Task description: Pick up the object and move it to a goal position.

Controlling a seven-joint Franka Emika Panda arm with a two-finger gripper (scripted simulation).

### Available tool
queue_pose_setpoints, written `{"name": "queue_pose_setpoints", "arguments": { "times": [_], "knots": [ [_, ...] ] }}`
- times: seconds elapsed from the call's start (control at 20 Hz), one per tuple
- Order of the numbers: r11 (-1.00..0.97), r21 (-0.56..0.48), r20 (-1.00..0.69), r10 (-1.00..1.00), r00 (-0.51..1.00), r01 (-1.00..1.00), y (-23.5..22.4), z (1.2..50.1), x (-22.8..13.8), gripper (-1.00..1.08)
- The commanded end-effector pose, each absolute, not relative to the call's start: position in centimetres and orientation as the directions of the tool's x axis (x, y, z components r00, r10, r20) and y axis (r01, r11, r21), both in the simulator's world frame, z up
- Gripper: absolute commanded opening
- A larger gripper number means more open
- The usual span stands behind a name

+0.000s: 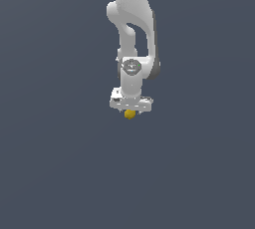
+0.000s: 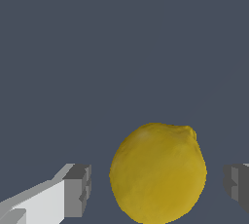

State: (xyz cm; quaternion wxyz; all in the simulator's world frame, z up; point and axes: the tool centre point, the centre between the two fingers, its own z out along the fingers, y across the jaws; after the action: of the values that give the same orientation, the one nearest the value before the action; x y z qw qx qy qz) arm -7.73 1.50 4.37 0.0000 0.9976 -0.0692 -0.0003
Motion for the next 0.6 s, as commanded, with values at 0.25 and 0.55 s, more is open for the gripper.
{"name": "queue_pose_setpoints", "arguments": {
  "times": [0.25,0.55],
  "knots": [
    [-0.99,0.0,0.0,-0.138,0.99,-0.138,1.52,2.82,-7.69,1.0],
    [-0.99,0.0,0.0,-0.138,0.99,-0.138,1.52,2.82,-7.69,-1.0]
  ]
}}
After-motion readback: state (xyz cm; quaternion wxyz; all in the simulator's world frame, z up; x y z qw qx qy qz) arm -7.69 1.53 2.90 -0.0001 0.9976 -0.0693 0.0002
